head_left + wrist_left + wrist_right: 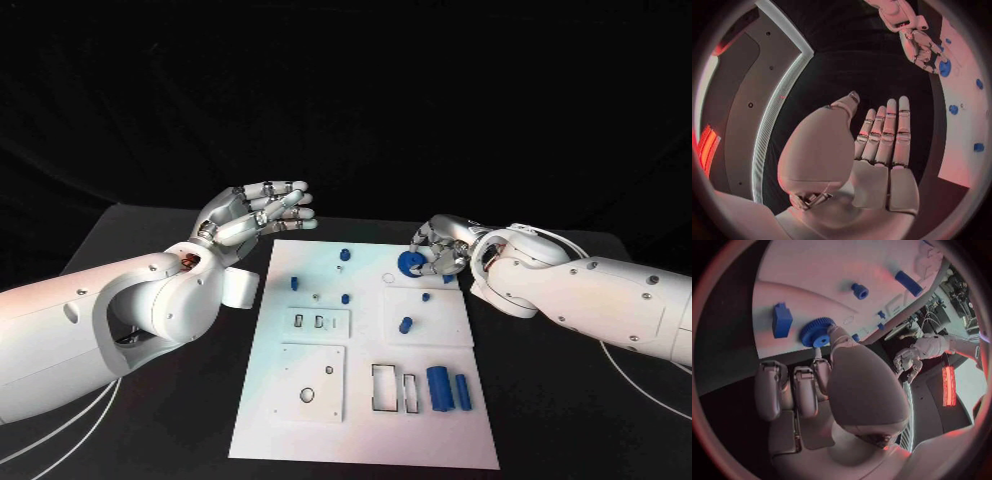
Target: Assemble the parts on the task board
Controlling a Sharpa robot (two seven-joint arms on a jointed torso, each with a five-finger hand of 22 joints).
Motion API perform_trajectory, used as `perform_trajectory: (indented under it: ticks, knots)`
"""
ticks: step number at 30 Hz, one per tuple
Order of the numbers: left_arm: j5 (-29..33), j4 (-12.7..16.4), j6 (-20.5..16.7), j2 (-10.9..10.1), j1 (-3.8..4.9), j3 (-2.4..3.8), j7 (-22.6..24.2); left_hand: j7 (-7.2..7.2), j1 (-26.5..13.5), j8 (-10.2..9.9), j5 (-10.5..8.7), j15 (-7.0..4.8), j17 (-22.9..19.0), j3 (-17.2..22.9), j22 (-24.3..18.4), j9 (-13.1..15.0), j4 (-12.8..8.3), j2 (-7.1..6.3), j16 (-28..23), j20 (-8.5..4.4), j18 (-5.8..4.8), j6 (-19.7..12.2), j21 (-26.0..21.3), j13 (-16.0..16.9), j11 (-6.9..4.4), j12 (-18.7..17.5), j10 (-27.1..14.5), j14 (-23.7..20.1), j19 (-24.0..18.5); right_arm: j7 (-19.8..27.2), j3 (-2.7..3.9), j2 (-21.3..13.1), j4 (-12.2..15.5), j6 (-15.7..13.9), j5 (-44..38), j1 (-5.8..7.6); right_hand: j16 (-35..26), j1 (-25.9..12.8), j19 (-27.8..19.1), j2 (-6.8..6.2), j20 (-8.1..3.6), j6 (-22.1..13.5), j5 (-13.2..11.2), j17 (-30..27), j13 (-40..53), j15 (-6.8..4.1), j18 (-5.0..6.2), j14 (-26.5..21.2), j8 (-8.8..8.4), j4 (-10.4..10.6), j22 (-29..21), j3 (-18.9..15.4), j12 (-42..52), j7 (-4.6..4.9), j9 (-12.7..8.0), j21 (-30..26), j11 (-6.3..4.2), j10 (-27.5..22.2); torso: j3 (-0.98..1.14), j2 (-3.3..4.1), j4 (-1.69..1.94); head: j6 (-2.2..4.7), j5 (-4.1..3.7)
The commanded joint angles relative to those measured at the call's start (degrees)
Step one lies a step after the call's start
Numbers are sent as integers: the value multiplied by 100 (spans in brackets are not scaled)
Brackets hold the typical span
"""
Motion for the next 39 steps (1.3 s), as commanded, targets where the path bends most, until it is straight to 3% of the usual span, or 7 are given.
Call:
perform_trajectory:
  ticks: [1,9,16,22,24,31,39]
  knots:
    - [19,6,83,6,6,5,58,376,-59,-14,2,-2,8,20,-7,-6,14,1,-17,33,67,-41,-38,-3,13,-17,-14,-23,-18,-39,-3,12,-11,161,-11,-11,45,-19,53,66,-16,46,50,1132,188,39,-45,527,29,2,572,75,65,-11,-13,45,-4,62,-1,0,-10,-11,9]
    - [19,7,89,7,6,5,53,376,-59,-14,2,-2,8,20,-7,-6,14,1,-17,33,67,-41,-38,-3,13,-17,-14,-23,-18,-44,-3,22,-52,316,41,-13,79,-50,120,70,-16,126,184,1209,367,38,-69,542,3,-6,674,285,244,-15,-64,117,-6,176,-1,-2,-8,-25,5]
    - [19,5,90,2,6,5,48,377,-63,-20,2,-1,23,25,-18,-7,0,4,-31,37,69,-41,-45,0,14,-34,-12,-21,-16,-31,-4,21,-54,326,-18,-13,98,-62,157,-28,-36,382,134,1249,519,14,-82,549,-45,-31,753,987,390,-51,-164,162,-40,272,0,-1,-4,-21,-2]
    - [19,3,96,2,6,5,49,377,-63,-20,2,-1,23,25,-18,-7,0,4,-31,37,69,-41,-45,0,14,-34,-12,-21,-16,69,-4,5,72,-237,-435,-21,113,-116,220,-171,-68,553,79,1288,649,-22,-105,558,-30,-125,849,1613,511,-97,-155,224,-82,379,-1,-4,-10,-7,4]
    - [19,2,98,3,6,5,49,377,-63,-20,2,-1,23,25,-18,-7,0,4,-31,37,69,-41,-45,0,14,-34,-12,-21,-16,83,-3,2,132,-434,-589,-22,120,-220,251,-218,-78,599,-63,1306,693,-34,-115,563,-15,-155,889,1758,553,-112,-131,253,-93,419,1,-4,-10,-2,7]
    - [19,-13,97,9,6,5,50,377,-63,-20,2,-1,23,25,-18,-7,0,4,-31,37,69,-41,-45,0,14,-34,-12,-21,-16,-59,3,41,436,-1023,-1221,-16,125,-277,297,-251,-89,649,-139,1319,777,-46,-131,566,7,-215,947,1880,631,-133,-100,296,-111,487,-4,-7,-3,17,10]
    - [19,-28,109,31,6,5,48,377,-63,-20,2,-1,23,25,-18,-7,0,4,-31,37,69,-41,-45,0,14,-34,-12,-21,-16,-230,17,278,797,-1313,-1748,-2,128,-291,313,-271,-93,648,-135,1327,781,-51,-136,568,3,-241,967,1923,634,-136,-93,312,-115,491,1,6,1,28,34]
